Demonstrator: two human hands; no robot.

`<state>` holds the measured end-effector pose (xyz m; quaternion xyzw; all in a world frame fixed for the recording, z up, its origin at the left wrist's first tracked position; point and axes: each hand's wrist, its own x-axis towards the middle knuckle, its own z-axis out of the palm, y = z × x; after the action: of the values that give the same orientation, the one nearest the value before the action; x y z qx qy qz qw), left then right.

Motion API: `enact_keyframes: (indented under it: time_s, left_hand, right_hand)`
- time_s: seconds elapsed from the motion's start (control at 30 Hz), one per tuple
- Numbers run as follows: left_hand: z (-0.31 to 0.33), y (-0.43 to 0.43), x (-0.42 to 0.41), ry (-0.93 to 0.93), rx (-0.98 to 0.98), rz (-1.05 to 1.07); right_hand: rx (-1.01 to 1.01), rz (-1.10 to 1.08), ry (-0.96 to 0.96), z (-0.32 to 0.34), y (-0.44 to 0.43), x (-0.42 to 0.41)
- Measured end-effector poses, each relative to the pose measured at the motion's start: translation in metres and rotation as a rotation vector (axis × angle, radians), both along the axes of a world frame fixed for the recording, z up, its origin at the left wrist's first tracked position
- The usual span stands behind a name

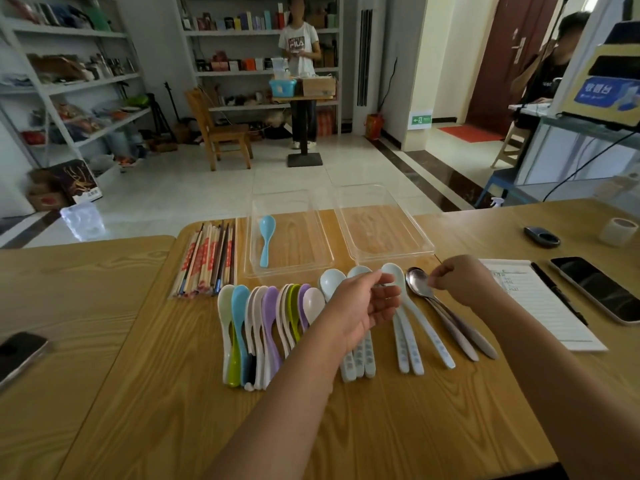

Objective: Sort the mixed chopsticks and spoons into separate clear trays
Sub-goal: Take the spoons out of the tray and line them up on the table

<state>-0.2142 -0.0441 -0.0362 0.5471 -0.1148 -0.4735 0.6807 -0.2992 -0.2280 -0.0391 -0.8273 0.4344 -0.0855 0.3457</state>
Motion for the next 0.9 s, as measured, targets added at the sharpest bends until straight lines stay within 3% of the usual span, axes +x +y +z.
enact_keyframes:
  time_s: [0.3,0.53,0.9]
  left_hand:
    - [0.037,0.062,0.107,-0.054,-0.078,0.272]
    - [0.034,0.088,0.168,-0.092,-0.023,0.394]
    - [0.014,0.096,0.211,-0.059,0.02,0.451]
  right_hand:
    - [-0.001,0.208,-0.197,0.045,0.056,0.107]
    - [0.11,0.298,-0.112,0.027,0.103,0.231]
    - [-0.048,0.302,0.072,-0.01,0.122,0.315]
